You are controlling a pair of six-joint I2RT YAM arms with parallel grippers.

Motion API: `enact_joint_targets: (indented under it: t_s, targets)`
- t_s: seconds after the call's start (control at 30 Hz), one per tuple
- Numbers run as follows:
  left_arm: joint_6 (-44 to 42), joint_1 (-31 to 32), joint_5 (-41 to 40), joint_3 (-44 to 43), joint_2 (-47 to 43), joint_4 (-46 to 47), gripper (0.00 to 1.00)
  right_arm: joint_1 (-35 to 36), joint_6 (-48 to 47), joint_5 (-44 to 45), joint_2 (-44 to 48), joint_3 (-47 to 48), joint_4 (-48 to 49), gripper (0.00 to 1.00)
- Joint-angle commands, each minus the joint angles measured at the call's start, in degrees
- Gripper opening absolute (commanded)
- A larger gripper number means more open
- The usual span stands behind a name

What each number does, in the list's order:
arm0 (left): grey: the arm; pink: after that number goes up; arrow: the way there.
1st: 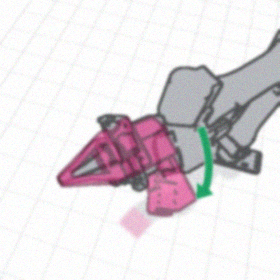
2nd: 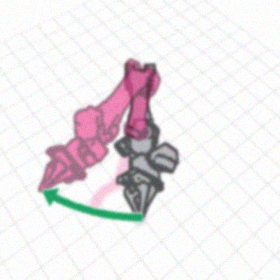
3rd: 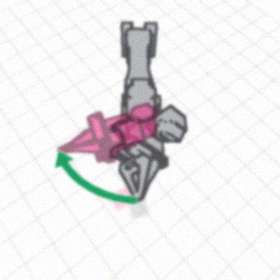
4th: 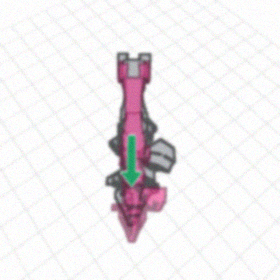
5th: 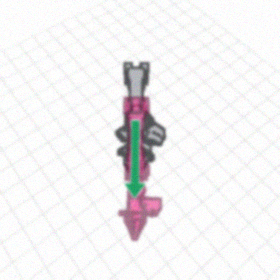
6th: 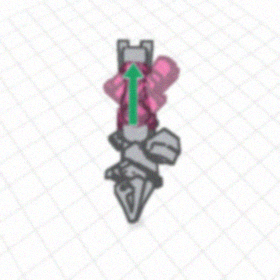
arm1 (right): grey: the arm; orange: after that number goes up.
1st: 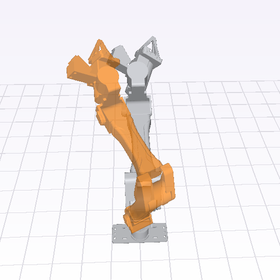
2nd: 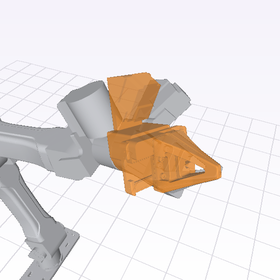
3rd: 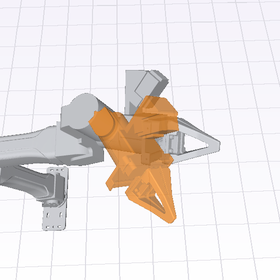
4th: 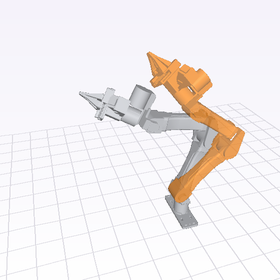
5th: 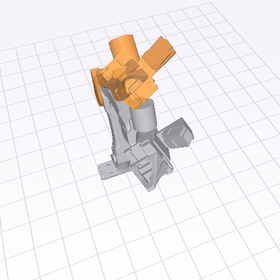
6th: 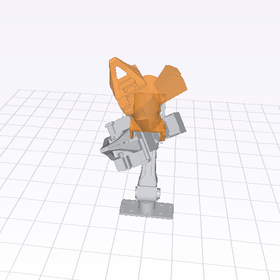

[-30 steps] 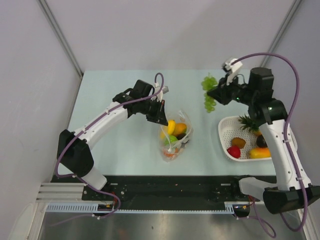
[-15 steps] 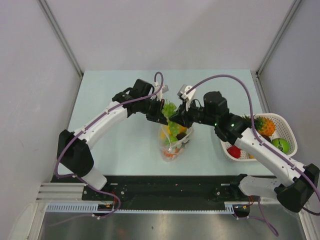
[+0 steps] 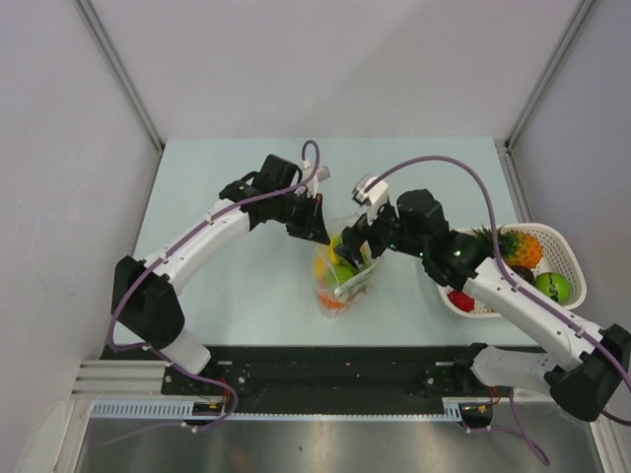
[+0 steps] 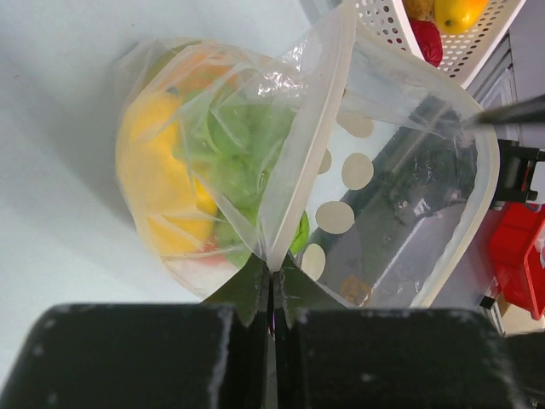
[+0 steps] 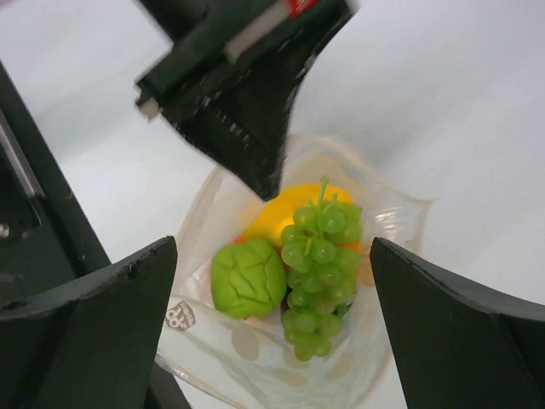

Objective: Place the food in the zip-top bag and seal the zipper
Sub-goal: Place the fake fruit in the zipper food storage bag, then adjust the zipper food storage bag at the center of the board.

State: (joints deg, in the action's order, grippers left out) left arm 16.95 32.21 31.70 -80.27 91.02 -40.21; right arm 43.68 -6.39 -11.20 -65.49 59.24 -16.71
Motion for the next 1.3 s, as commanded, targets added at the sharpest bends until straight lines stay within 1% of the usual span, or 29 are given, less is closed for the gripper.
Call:
enact_joint_targets:
  t_s: [0.0,0.1,0.17,0.27,0.3,0.37,0.4,0.47,0.5,0.53,0.57,0.63,0.67,0.73,0.77,0.8,0.83,0.87,0.9,0.93,0.97,1.0,1.03,1.1,1.13,1.2,1.23,1.27]
  targets:
    - [0.4,-0.5,1.0,-0.7,-3.7,1.4,0.00,-4.2,5.6,3.2,4.1,8.3,-5.0,1.00]
    - [0.7,-0.5,1.5,0.1,-4.4,2.1,0.00,-5.8,4.8,7.0,5.6,6.7,-7.8,0.98]
    - [0.9,-0.5,1.8,0.3,-4.5,2.6,0.00,-6.7,4.8,6.7,5.2,4.8,-9.9,0.98]
    - [1.5,-0.5,2.3,0.6,-4.9,3.2,0.00,-8.5,5.3,0.7,3.7,2.5,-12.3,0.94]
    - [1.7,-0.5,2.7,0.7,-5.2,3.5,0.00,-9.2,5.2,-4.0,3.2,2.0,-12.7,0.89]
    - [1.9,-0.5,2.9,1.4,-6.5,4.4,0.00,-9.6,4.5,-6.5,1.4,1.4,-14.1,0.81]
    - [2.2,-0.5,3.3,1.8,-6.8,4.7,0.00,-9.8,3.9,-7.7,0.9,0.9,-14.1,0.62]
    - [2.6,-0.5,5.3,3.1,-8.7,6.0,0.00,-11.8,2.7,-7.6,-0.7,1.7,-13.9,0.41]
    - [3.1,-0.4,5.8,3.8,-9.7,6.8,0.00,-12.8,2.3,-7.7,-2.9,3.8,-13.8,0.15]
    - [3.4,-0.2,6.2,4.7,-10.7,7.5,0.00,-14.7,2.0,-8.0,-4.4,5.2,-13.8,0.03]
    - [3.9,0.3,6.4,6.7,-13.0,9.6,0.01,-15.8,1.5,-9.9,-5.8,6.6,-14.1,0.00]
    - [4.9,1.1,6.6,9.2,-15.3,11.3,0.03,-17.4,-0.2,-12.8,-10.1,11.4,-13.9,0.00]
    - [5.1,2.2,7.0,11.3,-17.4,12.2,0.08,-18.4,-0.5,-15.7,-11.2,12.7,-12.9,0.00]
    - [4.7,3.6,6.7,14.2,-19.5,14.2,0.13,-18.8,-1.4,-19.5,-13.8,14.9,-8.4,0.00]
    - [3.4,4.8,6.1,14.9,-21.3,15.1,0.21,-18.6,-1.6,-23.8,-14.8,15.5,-7.2,0.00]
    - [2.4,5.2,5.6,15.5,-22.3,15.5,0.28,-18.3,-2.4,-25.8,-16.9,16.1,-5.5,0.00]
    - [1.2,5.1,4.8,16.2,-23.1,15.7,0.32,-17.8,-2.9,-27.8,-18.4,17.6,-5.3,0.00]
    - [-2.5,4.7,3.4,15.9,-24.3,15.1,0.42,-16.5,-3.5,-30.5,-19.7,18.6,-5.3,0.00]
    - [-4.9,4.2,2.6,15.5,-24.7,12.6,0.53,-15.8,-4.4,-31.2,-20.8,19.8,-6.4,0.00]
    - [-7.5,2.7,2.5,13.8,-25.2,11.4,0.70,-15.2,-5.0,-32.2,-23.2,21.7,-7.0,0.00]
    - [-13.2,2.2,2.5,12.5,-25.7,9.7,0.72,-14.2,-5.1,-32.7,-24.1,22.5,-7.9,0.00]
    - [-16.0,1.9,2.1,10.3,-26.2,7.6,0.73,-13.8,-5.2,-33.5,-25.0,23.0,-7.9,0.00]
    - [-21.9,1.8,1.7,9.4,-26.8,6.6,0.79,-13.5,-4.9,-34.3,-26.0,23.5,-7.7,0.00]
    - [-27.3,1.9,4.1,8.7,-29.0,5.7,0.89,-12.6,-4.9,-35.2,-26.7,23.7,-6.6,0.00]
    - [-31.4,2.2,5.2,9.2,-29.8,5.8,0.97,-12.1,-5.1,-36.0,-27.4,23.8,-6.1,0.00]
    - [-35.6,3.2,7.1,11.1,-31.7,6.0,1.00,-10.7,-5.3,-36.6,-28.0,24.8,-5.5,0.00]
    - [-40.5,5.1,7.1,11.6,-31.9,5.2,1.00,-10.3,-5.6,-37.0,-28.8,25.3,-5.6,0.00]
    - [-42.9,6.4,6.8,12.1,-32.0,4.2,1.00,-9.8,-6.1,-37.2,-29.2,26.4,-6.0,0.00]
